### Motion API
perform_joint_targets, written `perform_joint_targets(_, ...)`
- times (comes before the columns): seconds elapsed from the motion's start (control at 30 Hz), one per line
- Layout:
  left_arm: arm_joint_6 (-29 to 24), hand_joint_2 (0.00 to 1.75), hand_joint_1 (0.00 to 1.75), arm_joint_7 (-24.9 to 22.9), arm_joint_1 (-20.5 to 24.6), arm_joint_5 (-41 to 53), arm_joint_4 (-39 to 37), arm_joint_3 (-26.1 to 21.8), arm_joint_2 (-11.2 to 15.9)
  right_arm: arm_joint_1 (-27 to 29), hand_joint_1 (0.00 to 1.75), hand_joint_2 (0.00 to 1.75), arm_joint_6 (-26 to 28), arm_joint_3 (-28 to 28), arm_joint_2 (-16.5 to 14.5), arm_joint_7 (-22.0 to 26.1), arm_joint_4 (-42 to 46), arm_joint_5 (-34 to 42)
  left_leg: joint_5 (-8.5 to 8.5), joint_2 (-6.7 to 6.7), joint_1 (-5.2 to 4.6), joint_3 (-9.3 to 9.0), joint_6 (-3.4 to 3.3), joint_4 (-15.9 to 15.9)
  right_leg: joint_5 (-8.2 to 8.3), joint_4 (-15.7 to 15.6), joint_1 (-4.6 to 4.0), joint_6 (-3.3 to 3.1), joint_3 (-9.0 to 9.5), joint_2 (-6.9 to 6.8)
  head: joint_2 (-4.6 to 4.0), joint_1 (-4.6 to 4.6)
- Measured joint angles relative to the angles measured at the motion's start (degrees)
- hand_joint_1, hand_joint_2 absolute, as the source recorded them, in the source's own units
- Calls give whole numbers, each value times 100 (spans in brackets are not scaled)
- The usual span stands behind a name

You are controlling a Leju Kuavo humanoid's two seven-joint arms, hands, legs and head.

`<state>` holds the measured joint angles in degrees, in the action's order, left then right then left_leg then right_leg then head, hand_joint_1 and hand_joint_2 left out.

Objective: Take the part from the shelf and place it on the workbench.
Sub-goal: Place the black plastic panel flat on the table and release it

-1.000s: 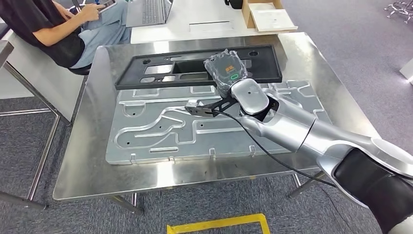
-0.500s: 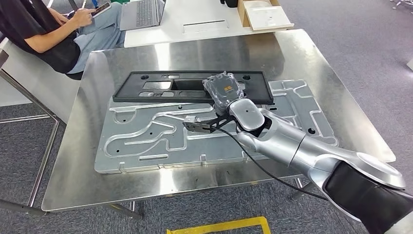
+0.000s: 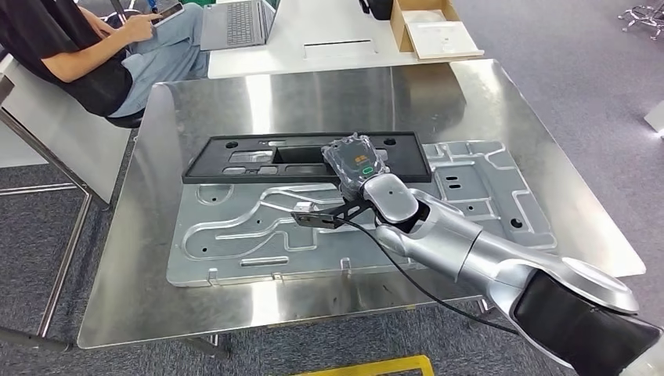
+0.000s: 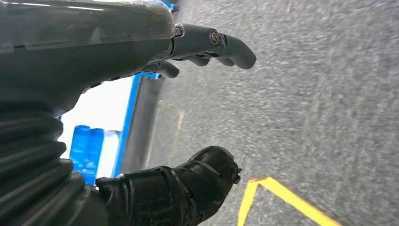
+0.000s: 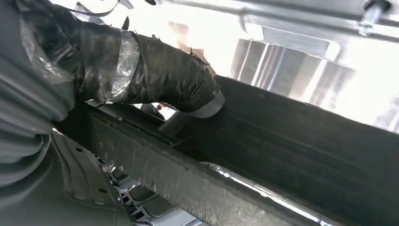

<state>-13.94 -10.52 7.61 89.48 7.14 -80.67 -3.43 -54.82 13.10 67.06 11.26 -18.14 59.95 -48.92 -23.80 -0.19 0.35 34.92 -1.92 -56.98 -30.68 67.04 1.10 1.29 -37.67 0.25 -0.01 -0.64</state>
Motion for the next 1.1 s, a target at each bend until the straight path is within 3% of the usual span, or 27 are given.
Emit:
perform_joint_targets(0.07, 1, 175, 0, 17, 8, 0, -1, 0, 0, 50, 175, 175, -19, -1, -3, 7, -21, -5, -33, -2, -10, -13, -39, -14, -173, 653, -3, 10, -401, -1, 1, -3)
perform_joint_targets(0.1, 1, 175, 0, 44, 10, -3, -1, 0, 0, 80, 175, 175, -39, -1, -6, 13, -33, -8, -54, -9, -12, -23, -46, -29, -117, 741, 0, 14, -495, -2, 0, -3)
perform_joint_targets(0.13, 1, 175, 0, 85, 10, -14, -1, 0, 0, 102, 175, 175, -60, -1, -8, 20, -46, -11, -80, -17, -13, -35, -42, -50, 43, 606, 4, 13, -480, -4, -1, -4)
perform_joint_targets(0.2, 2, 175, 0, 210, 4, -59, -1, -5, 0, 110, 175, 175, -93, -1, -11, 28, -66, -20, -152, -33, -15, -50, -5, -121, 452, -84, 5, -9, -213, -13, -1, -4)
perform_joint_targets(0.23, 2, 175, 0, 291, 3, -87, -1, -10, 0, 104, 175, 175, -102, -1, -13, 30, -73, -24, -194, -39, -27, -40, 24, -175, 573, -394, 1, -29, -79, -15, -1, 2)
perform_joint_targets(0.27, 0, 175, 0, 376, 3, -107, -1, -14, 0, 103, 175, 175, -111, -2, -14, 30, -78, -27, -224, -42, -36, -28, 54, -211, 624, -587, -8, -51, 8, -14, 0, 5)
perform_joint_targets(0.37, 1, 175, 0, 531, 10, -115, -1, -17, 0, 117, 175, 175, -144, -3, -14, 31, -82, -29, -257, -43, -44, -17, 127, -223, 606, -678, -24, -130, 56, -2, 1, 5)
perform_joint_targets(0.43, 3, 175, 0, 537, 9, -110, -3, -17, -14, 117, 87, 87, -166, -8, -12, 21, -82, -29, -376, -31, -31, 36, 190, -374, 615, -721, 3, -192, 96, 1, 0, 15)
perform_joint_targets(0.5, 10, 175, 0, 526, 6, -93, -5, -17, -27, 118, 0, 0, -181, -21, -15, 13, -82, -30, -665, -19, -8, 293, 264, -938, 611, -746, 20, -237, 137, 6, -1, 30)
perform_joint_targets(0.57, 14, 175, 0, 520, 6, -70, -5, -17, -26, 127, 0, 0, -191, -31, -21, 16, -83, -35, -894, -16, 14, 647, 312, -1607, 596, -747, 19, -256, 160, 8, -1, 32)
perform_joint_targets(0.6, 10, 175, 0, 522, 6, -62, -5, -17, -25, 135, 0, 0, -195, -31, -22, 16, -84, -40, -880, -15, 20, 739, 321, -1738, 587, -747, 18, -255, 172, 8, 0, 32)
perform_joint_targets(0.63, 3, 175, 0, 526, 5, -56, -5, -17, -26, 140, 0, 0, -195, -32, -22, 17, -84, -45, -761, -15, 24, 724, 319, -1653, 579, -747, 18, -250, 185, 9, 0, 32)
perform_joint_targets(0.67, -7, 175, 0, 532, 4, -49, -5, -17, -27, 141, 0, 0, -194, -34, -23, 17, -85, -50, -563, -14, 25, 604, 306, -1366, 570, -747, 18, -240, 202, 10, 1, 32)
perform_joint_targets(0.73, -21, 175, 0, 539, 8, -39, -5, -17, -28, 126, 0, 0, -191, -46, -28, 17, -85, -55, -217, -15, 11, 227, 258, -581, 553, -750, 10, -211, 231, 14, 0, 32)
perform_joint_targets(0.8, -26, 175, 0, 543, 16, -33, -5, -17, -28, 108, 0, 0, -189, -57, -33, 17, -85, -61, -125, -19, -22, 21, 207, -181, 545, -759, -2, -161, 243, 16, 0, 28)
perform_joint_targets(0.93, -20, 0, 0, 549, 14, -49, -5, -19, -28, 104, 0, 0, -189, -66, -38, 17, -85, -65, -89, -13, -25, -50, 86, -61, 526, -791, 6, -33, 268, 10, 0, 19)
perform_joint_targets(1.0, -11, 0, 0, 548, 14, -61, -5, -20, -28, 98, 0, 0, -190, -74, -38, 17, -85, -65, -48, 0, -3, -89, 29, 8, 287, -417, 0, -4, 95, 2, -1, 1)
perform_joint_targets(1.07, 1, 0, 0, 547, 16, -67, -5, -20, -28, 101, 0, 0, -195, -77, -38, 20, -87, -66, -50, 7, -16, -87, 1, 10, -87, 348, -13, 2, -272, 0, -1, -9)
perform_joint_targets(1.1, 8, 0, 0, 547, 17, -68, -5, -20, -28, 111, 0, 0, -204, -77, -39, 23, -88, -70, -56, 9, -21, -84, -9, 3, -197, 674, -14, 2, -435, -1, 0, -9)
